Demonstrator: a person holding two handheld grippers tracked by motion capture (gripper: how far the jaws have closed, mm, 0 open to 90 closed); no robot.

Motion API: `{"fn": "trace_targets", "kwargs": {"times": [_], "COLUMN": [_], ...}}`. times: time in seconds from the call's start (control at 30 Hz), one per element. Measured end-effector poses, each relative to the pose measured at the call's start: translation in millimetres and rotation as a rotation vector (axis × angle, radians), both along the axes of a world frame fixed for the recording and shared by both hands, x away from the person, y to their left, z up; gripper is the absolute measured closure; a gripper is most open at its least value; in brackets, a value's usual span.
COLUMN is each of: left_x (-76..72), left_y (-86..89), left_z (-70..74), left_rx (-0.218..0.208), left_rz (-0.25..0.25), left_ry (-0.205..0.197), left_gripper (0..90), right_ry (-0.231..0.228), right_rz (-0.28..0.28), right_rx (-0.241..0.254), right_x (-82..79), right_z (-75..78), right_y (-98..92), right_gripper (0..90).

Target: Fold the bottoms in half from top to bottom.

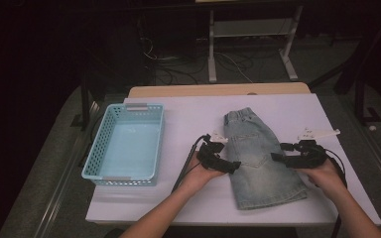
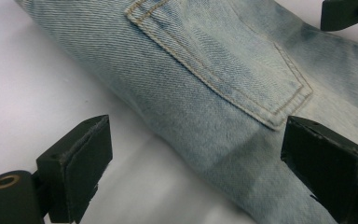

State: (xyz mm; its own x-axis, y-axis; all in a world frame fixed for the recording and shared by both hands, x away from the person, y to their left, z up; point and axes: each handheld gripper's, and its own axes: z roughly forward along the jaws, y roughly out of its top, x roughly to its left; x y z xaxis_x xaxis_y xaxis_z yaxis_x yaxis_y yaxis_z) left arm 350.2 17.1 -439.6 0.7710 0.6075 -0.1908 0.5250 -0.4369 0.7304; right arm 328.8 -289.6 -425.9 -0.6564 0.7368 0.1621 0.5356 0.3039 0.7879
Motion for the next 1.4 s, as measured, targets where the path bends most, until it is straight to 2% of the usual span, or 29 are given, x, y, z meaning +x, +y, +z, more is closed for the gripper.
{"fn": "trace_targets", "kwargs": {"times": [0.13, 0.3, 0.37, 0.53, 0.63, 0.77, 1.03, 1.17, 1.23, 1.4], "left_x": [2.2, 3.4, 4.3, 4.2, 3.1, 1.2, -3.4, -3.3, -3.2, -2.4], "left_y": [-9.0, -16.0, -16.9, -17.1, -18.1, -19.4, -25.9, -24.8, -23.9, -23.5], "left_z": [-4.0, -10.2, -12.9, -13.3, -13.3, -12.7, -10.1, -9.1, -8.6, -8.3], "left_rx": [0.019, 0.05, 0.057, 0.065, 0.076, 0.093, 0.153, 0.142, 0.136, 0.107], "left_rz": [0.015, 0.028, 0.029, 0.021, 0.022, 0.016, 0.012, 0.011, 0.005, -0.021], "left_ry": [0.006, 0.013, 0.025, 0.016, 0.004, -0.007, -0.042, -0.034, -0.028, -0.002], "left_gripper": [8.6, 8.6, 8.6, 9.1, 10.1, 15.4, 30.8, 39.0, 44.8, 64.5], "right_ry": [-0.006, 0.023, 0.046, 0.086, 0.109, 0.129, 0.149, 0.165, 0.18, 0.198], "right_rz": [-0.041, -0.081, -0.078, -0.069, -0.064, -0.052, -0.044, -0.031, -0.016, 0.004], "right_rx": [-0.005, -0.008, -0.031, -0.072, -0.078, -0.116, -0.098, -0.083, -0.068, -0.048], "right_x": [7.1, 16.8, 17.7, 19.7, 21.0, 22.1, 20.8, 20.9, 21.2, 22.1], "right_z": [1.7, -2.1, -6.1, -13.7, -17.7, -23.4, -25.1, -25.1, -25.2, -25.7], "right_y": [-3.5, -9.7, -10.1, -8.9, -7.7, -4.9, -4.0, -4.3, -4.2, -2.9], "right_gripper": [37.4, 37.9, 38.2, 38.8, 39.7, 40.6, 51.2, 58.0, 64.7, 72.2]}}
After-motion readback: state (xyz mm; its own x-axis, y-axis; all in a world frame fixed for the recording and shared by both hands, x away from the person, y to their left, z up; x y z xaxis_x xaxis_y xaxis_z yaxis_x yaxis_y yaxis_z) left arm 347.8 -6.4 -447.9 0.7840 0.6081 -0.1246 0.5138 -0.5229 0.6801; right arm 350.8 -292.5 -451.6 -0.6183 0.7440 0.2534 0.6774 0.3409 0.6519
